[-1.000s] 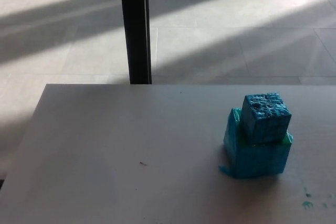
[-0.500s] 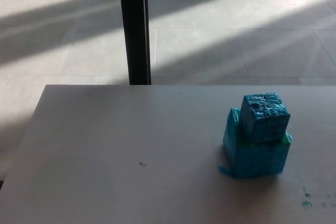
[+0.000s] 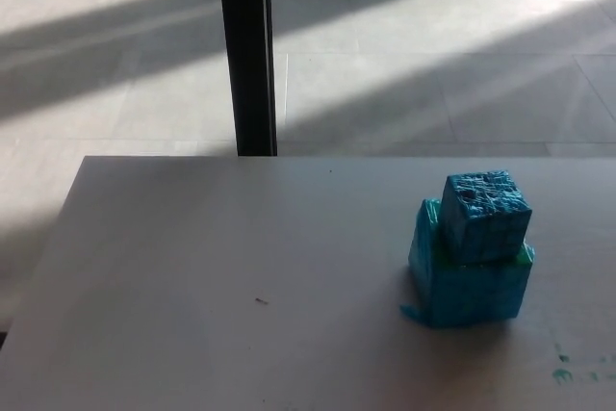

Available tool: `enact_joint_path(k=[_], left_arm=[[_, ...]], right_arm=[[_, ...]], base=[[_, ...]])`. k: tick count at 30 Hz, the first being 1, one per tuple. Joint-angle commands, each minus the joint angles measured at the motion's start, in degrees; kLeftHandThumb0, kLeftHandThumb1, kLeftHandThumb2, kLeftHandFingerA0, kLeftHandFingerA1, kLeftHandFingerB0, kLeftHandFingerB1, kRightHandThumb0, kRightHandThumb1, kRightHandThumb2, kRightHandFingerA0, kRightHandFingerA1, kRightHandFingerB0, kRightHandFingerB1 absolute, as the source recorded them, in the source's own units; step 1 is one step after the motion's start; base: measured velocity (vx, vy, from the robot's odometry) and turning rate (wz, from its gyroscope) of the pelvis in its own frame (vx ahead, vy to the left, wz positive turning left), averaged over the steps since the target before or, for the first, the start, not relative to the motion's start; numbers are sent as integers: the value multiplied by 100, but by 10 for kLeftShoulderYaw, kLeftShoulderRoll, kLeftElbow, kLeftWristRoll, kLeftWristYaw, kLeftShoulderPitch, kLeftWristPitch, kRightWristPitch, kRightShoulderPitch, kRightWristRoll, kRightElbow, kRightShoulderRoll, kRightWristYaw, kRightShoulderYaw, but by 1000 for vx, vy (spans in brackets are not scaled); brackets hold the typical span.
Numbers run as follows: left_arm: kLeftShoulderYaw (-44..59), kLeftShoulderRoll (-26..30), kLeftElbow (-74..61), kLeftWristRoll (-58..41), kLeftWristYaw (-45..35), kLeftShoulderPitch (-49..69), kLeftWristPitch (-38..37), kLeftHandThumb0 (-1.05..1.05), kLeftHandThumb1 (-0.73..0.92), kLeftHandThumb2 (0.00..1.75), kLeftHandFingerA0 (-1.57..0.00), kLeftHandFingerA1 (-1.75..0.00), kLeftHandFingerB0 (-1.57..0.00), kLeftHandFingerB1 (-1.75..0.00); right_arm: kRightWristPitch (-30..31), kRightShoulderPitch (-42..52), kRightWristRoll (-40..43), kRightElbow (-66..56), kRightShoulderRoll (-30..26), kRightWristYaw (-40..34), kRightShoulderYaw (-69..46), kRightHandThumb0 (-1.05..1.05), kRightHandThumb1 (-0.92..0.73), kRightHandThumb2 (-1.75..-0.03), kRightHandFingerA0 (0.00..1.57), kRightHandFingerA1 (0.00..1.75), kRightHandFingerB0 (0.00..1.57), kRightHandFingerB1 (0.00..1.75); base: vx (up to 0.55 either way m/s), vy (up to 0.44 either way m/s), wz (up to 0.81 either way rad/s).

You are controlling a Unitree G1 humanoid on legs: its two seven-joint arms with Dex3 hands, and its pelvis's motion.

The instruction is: The robot uses its right hand to pick up the small cube kept on the middle on the desk and place it on the bigger cube kept next to it

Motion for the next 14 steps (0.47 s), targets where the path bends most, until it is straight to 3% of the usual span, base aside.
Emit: enact_joint_path(k=[1, 2, 3, 4, 5, 6, 8, 9, 10, 11, 14], left_arm=[[8, 4, 10, -6, 4, 0, -2, -82, 80, 64, -42, -50, -29, -36], [8, 5, 10, -6, 3, 1, -3, -82, 81, 64, -44, -53, -28, -36], [9, 5, 8, -7, 2, 2, -2, -83, 81, 64, -46, -55, -29, -37], [11, 4, 7, -8, 3, 1, 1, -80, 61, 101, -40, -62, -24, -50], [13, 4, 6, -9, 4, 0, 4, -80, 61, 101, -40, -62, -24, -50], [7, 4, 3, -2, 8, 2, -2, -82, 81, 64, -46, -54, -30, -37], [11, 4, 4, -6, 7, 1, 1, -81, 80, 64, -44, -53, -30, -38], [7, 5, 6, -2, 5, 1, -3, -80, 63, 104, -40, -62, -20, -48], [8, 5, 6, -2, 5, 1, -3, -80, 63, 104, -40, -62, -20, -48], [7, 6, 5, -3, 2, 2, -2, -82, 81, 64, -42, -54, -30, -37], [3, 8, 6, 3, 12, 1, 3, -83, 81, 64, -42, -52, -31, -36]], right_arm=[[31, -11, 91, 16, 8, -40, -9, -61, -73, -59, 18, 100, 24, 82], [30, -12, 97, 17, 9, -37, -9, -59, -73, -61, 21, 100, 27, 82], [28, -11, 103, 20, 9, -30, -6, -59, -49, -97, 26, 76, 32, 73], [26, -10, 104, 20, 9, -27, -2, -60, -73, -60, 19, 100, 26, 83], [23, -8, 106, 18, 10, -25, 3, -60, -73, -60, 19, 100, 26, 83], [28, -10, 116, 17, 12, -26, -2, -60, -71, -61, 20, 98, 28, 82], [28, -8, 118, 14, 13, -29, 11, -62, -73, -62, 24, 100, 29, 82], [26, -8, 125, 15, 13, -29, 13, -62, -71, -61, 17, 107, 29, 82], [26, -8, 128, 15, 13, -30, 16, -62, -71, -61, 17, 107, 29, 82], [34, -11, 138, 12, 12, -38, 15, -60, -70, -59, 28, 102, 38, 80], [32, -12, 140, 17, 9, -38, 27, -61, -69, -61, 28, 107, 37, 80]], base=[[0, 0, 0], [0, 0, 0], [0, 0, 0], [0, 0, 0], [0, 0, 0], [0, 0, 0], [0, 0, 0], [0, 0, 0], [0, 0, 0], [0, 0, 0], [0, 0, 0]])
